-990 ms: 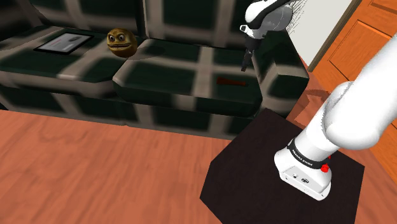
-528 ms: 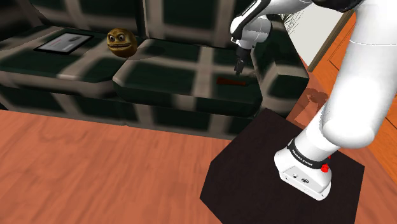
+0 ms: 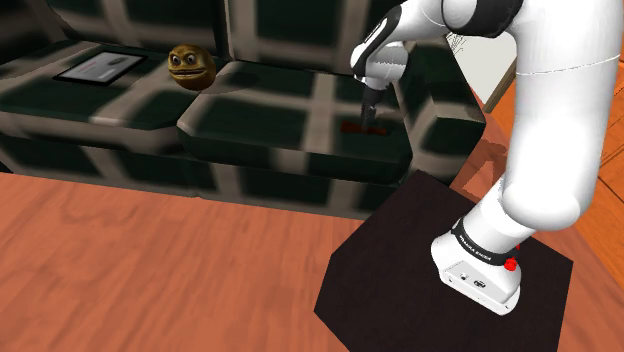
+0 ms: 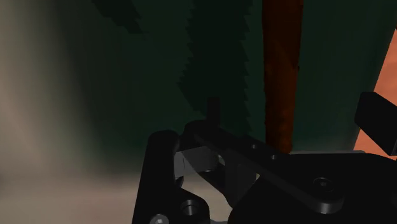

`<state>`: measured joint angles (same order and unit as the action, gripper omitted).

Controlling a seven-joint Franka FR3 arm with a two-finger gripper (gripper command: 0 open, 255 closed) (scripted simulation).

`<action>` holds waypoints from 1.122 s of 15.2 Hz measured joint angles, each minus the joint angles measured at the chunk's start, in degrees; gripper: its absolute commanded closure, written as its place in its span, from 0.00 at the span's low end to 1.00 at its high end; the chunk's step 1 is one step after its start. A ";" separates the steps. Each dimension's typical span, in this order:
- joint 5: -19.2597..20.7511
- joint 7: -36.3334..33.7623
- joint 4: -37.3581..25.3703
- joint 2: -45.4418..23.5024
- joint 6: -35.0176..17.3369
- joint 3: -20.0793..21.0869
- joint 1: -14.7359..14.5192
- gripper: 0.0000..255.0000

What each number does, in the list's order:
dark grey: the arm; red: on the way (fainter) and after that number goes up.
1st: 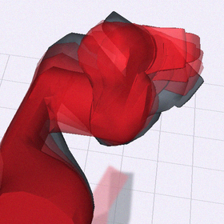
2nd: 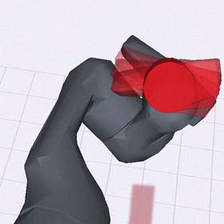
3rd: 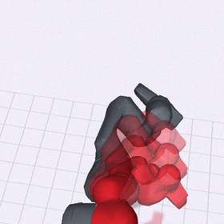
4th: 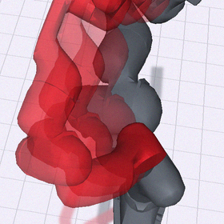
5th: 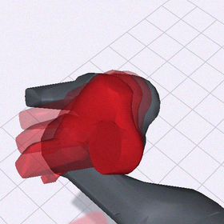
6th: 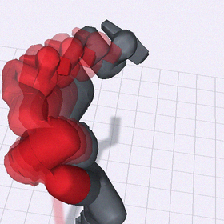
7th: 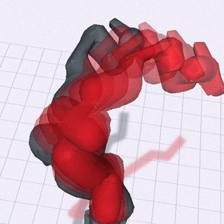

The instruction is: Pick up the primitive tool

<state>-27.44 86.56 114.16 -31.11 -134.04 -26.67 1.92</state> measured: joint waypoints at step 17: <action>-0.64 0.49 -0.03 -0.87 -0.77 0.46 0.31 1.00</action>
<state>-28.08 87.06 114.13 -31.97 -134.82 -26.22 2.23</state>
